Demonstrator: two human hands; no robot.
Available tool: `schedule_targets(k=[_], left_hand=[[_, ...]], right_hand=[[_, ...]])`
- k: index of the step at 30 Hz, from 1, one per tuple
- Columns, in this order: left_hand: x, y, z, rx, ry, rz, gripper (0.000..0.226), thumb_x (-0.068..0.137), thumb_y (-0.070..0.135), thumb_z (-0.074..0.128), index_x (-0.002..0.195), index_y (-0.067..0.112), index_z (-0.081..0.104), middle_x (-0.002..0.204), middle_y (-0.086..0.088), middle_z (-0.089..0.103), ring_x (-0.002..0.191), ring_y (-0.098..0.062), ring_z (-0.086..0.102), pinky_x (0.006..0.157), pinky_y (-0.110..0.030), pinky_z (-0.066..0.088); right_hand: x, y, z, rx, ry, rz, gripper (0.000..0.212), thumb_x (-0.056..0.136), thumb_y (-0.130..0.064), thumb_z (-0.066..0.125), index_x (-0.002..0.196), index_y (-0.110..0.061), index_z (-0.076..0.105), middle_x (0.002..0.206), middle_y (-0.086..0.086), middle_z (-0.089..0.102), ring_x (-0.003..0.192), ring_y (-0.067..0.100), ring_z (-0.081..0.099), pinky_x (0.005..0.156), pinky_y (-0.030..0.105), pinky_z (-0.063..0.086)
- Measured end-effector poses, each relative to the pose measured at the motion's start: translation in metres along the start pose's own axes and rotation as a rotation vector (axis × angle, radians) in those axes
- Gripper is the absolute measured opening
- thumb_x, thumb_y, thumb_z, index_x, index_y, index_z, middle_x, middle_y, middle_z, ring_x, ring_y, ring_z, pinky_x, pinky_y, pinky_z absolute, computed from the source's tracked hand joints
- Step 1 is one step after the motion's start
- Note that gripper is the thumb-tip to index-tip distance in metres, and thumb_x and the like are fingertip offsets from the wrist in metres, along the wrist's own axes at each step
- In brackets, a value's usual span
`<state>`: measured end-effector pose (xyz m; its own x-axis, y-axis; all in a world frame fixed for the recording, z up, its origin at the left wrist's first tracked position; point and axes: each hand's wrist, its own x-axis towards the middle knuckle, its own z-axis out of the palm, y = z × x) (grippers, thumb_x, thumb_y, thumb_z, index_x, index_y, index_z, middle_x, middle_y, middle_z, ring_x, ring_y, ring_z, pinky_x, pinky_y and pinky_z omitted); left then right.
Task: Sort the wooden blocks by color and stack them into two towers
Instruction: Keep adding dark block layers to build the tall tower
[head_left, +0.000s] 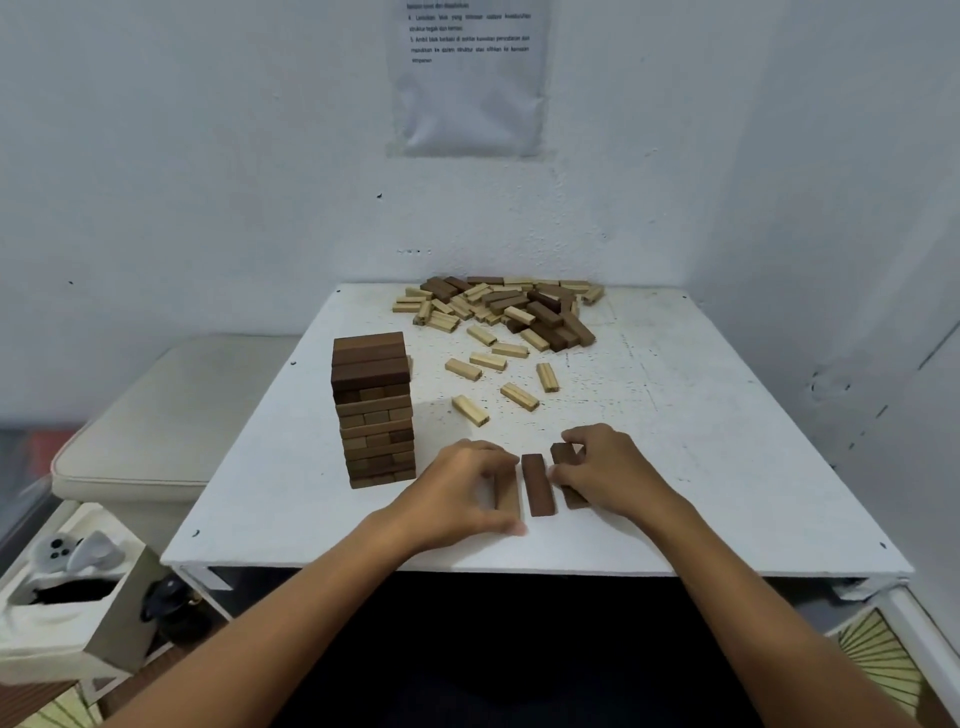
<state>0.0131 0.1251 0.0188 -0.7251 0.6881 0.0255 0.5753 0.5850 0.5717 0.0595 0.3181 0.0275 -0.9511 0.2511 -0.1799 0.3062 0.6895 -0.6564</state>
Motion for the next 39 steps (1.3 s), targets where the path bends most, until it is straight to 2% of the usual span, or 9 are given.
schedule_targets(k=[4,6,8,11,13,19,23,28,39], left_hand=[[0.005,0.003,0.003,0.018,0.007,0.066,0.078,0.07,0.047,0.082,0.138,0.02,0.053,0.139,0.004,0.052,0.121,-0.015,0.042,0.094,-0.025,0.034],[0.008,0.004,0.004,0.013,-0.003,0.083,0.076,0.071,0.046,0.081,0.136,0.02,0.053,0.134,0.004,0.056,0.118,-0.017,0.044,0.095,-0.029,0.037],[0.011,0.003,0.007,0.005,-0.003,0.068,0.075,0.07,0.046,0.082,0.135,0.022,0.054,0.128,0.005,0.059,0.115,-0.016,0.045,0.093,-0.029,0.039],[0.01,-0.001,0.009,-0.007,0.016,0.047,0.078,0.067,0.048,0.083,0.135,0.022,0.054,0.126,0.006,0.06,0.109,-0.01,0.045,0.086,-0.023,0.036],[0.007,-0.003,0.008,-0.019,0.023,0.047,0.08,0.066,0.046,0.085,0.135,0.02,0.054,0.126,0.006,0.06,0.108,-0.009,0.045,0.085,-0.021,0.036],[-0.006,-0.011,0.0,-0.055,-0.007,0.033,0.08,0.066,0.045,0.086,0.136,0.02,0.054,0.118,0.009,0.058,0.109,-0.008,0.046,0.091,-0.022,0.04],[-0.014,-0.018,-0.002,-0.055,-0.007,0.02,0.081,0.065,0.047,0.086,0.135,0.022,0.055,0.112,0.013,0.054,0.109,-0.006,0.046,0.091,-0.02,0.039],[-0.02,-0.023,-0.003,-0.054,0.002,0.012,0.079,0.066,0.051,0.084,0.135,0.026,0.054,0.112,0.01,0.053,0.106,-0.003,0.045,0.084,-0.006,0.032],[-0.02,-0.026,0.001,-0.059,0.01,0.017,0.075,0.067,0.054,0.081,0.133,0.028,0.056,0.12,0.007,0.058,0.107,-0.003,0.046,0.085,-0.012,0.035]], right_hand=[[0.0,0.0,0.0,0.004,0.014,-0.001,0.053,0.09,-0.03,0.066,0.138,-0.013,0.052,0.13,0.008,0.059,0.113,0.022,0.058,0.082,0.024,0.042],[-0.001,0.001,-0.001,0.016,0.0,-0.004,0.047,0.09,-0.022,0.063,0.136,-0.013,0.054,0.114,0.008,0.065,0.092,0.02,0.066,0.068,0.023,0.047],[-0.002,0.002,-0.002,0.046,-0.022,-0.005,0.045,0.088,-0.014,0.064,0.132,-0.011,0.056,0.087,0.005,0.067,0.066,0.018,0.066,0.061,0.026,0.051],[-0.006,0.001,-0.001,0.078,-0.035,-0.005,0.044,0.086,-0.01,0.067,0.129,-0.006,0.057,0.071,0.004,0.064,0.055,0.015,0.063,0.056,0.023,0.051],[-0.008,0.0,0.0,0.103,-0.044,-0.006,0.044,0.085,-0.01,0.069,0.127,-0.005,0.058,0.071,0.004,0.065,0.053,0.014,0.063,0.054,0.019,0.049],[-0.014,-0.01,0.006,0.117,-0.1,-0.035,0.042,0.083,-0.011,0.073,0.123,-0.007,0.061,0.068,0.005,0.068,0.054,0.015,0.068,0.06,0.022,0.055],[-0.017,-0.013,0.011,0.143,-0.116,-0.036,0.042,0.082,-0.01,0.074,0.121,-0.006,0.062,0.068,0.007,0.069,0.052,0.013,0.067,0.054,0.017,0.051],[-0.018,-0.014,0.014,0.159,-0.119,-0.044,0.043,0.08,-0.012,0.076,0.12,-0.007,0.063,0.07,0.008,0.07,0.055,0.016,0.07,0.06,0.023,0.056],[-0.021,-0.012,0.015,0.175,-0.127,-0.043,0.042,0.078,-0.013,0.078,0.117,-0.009,0.065,0.068,0.008,0.072,0.058,0.02,0.071,0.075,0.039,0.06]])
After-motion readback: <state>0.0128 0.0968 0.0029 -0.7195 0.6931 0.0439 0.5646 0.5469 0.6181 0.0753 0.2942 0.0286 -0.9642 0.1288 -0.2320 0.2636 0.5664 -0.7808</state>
